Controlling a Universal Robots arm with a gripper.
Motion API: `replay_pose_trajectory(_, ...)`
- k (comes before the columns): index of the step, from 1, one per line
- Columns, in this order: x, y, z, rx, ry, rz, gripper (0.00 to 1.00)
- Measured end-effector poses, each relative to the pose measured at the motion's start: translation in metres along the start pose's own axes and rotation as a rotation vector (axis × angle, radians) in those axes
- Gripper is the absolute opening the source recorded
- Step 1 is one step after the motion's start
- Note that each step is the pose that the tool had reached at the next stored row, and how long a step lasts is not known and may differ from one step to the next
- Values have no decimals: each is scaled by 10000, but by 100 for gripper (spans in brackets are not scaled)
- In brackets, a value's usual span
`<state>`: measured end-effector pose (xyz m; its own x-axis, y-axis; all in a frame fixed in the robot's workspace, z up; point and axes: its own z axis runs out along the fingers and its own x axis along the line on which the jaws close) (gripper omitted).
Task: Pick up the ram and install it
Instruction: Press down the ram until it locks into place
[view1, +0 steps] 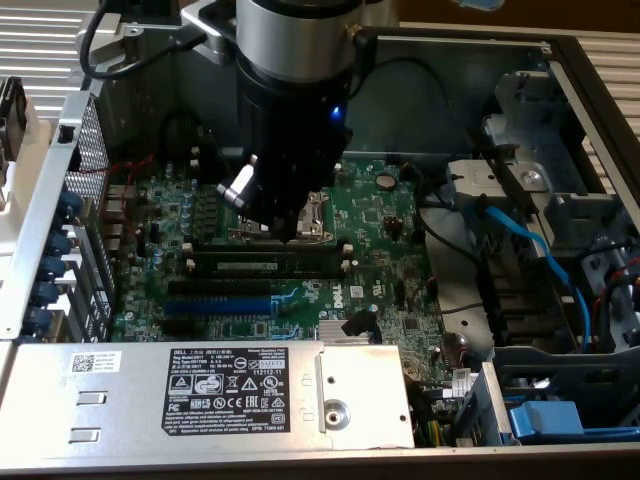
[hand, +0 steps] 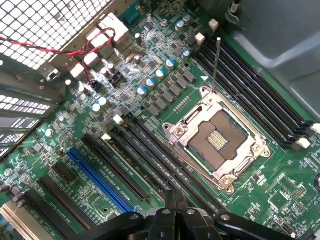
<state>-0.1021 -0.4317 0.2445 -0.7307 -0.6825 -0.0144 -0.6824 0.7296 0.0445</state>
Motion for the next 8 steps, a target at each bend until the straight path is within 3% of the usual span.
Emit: replay_pose_trajectory(8,0,0,0,17,-53,1175,10)
